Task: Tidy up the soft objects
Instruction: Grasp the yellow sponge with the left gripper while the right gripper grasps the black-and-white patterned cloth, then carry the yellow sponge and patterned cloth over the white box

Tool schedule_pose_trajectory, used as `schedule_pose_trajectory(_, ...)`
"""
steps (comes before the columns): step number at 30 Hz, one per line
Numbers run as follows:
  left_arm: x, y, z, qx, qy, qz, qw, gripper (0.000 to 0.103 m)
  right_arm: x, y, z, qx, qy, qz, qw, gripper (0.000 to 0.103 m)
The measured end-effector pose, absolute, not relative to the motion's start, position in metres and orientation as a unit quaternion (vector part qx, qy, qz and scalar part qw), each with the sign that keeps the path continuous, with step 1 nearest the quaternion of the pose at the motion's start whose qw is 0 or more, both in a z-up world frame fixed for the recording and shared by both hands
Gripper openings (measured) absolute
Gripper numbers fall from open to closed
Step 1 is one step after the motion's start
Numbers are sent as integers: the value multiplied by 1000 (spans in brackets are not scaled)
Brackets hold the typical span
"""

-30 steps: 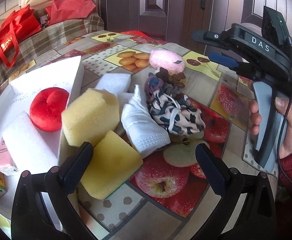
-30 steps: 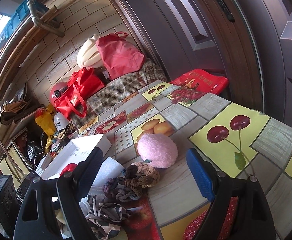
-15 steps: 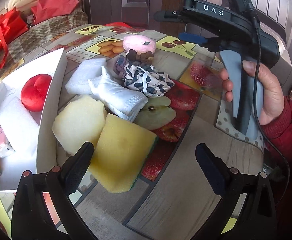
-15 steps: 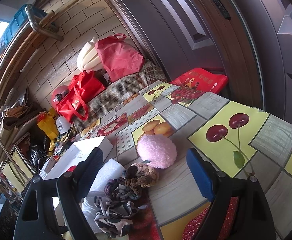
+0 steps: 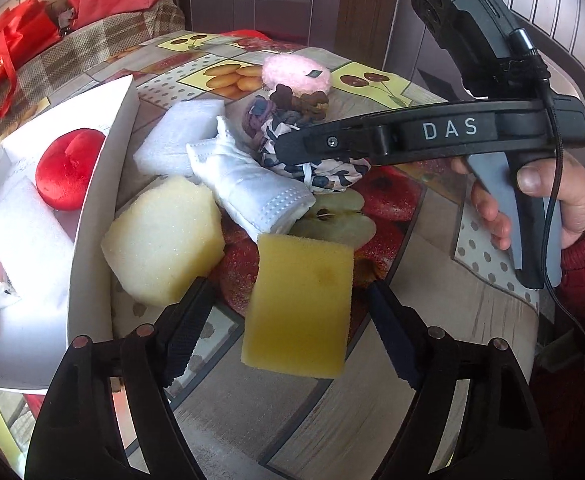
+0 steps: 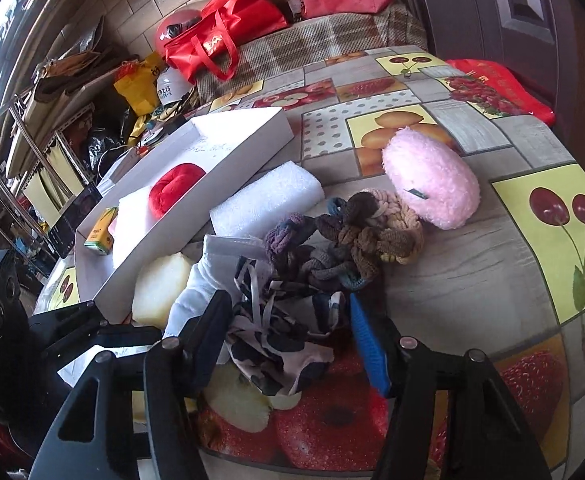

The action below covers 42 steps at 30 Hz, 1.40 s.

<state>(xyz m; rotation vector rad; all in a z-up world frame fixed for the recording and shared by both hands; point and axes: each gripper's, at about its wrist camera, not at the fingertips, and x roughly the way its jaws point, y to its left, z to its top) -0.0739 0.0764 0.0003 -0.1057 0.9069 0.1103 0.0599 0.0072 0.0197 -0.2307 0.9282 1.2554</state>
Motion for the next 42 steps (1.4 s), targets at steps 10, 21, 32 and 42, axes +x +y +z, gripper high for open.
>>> schedule_pose_trajectory(10, -85, 65, 6, -26, 415, 54, 908, 38, 49, -1, 27, -109, 397, 596, 690, 37)
schedule_pose_trajectory(21, -137, 68, 47, -5, 239, 99, 966, 39, 34, -57, 74, 0, 206, 573, 793, 36)
schedule_pose_trajectory(32, -170, 106, 56, -25, 160, 204, 966, 39, 7, -44, 84, -3, 121, 556, 822, 36)
schedule_pose_trajectory(42, -191, 133, 53, -50, 145, 246, 957, 39, -11, -29, 82, -20, 119, 571, 812, 36)
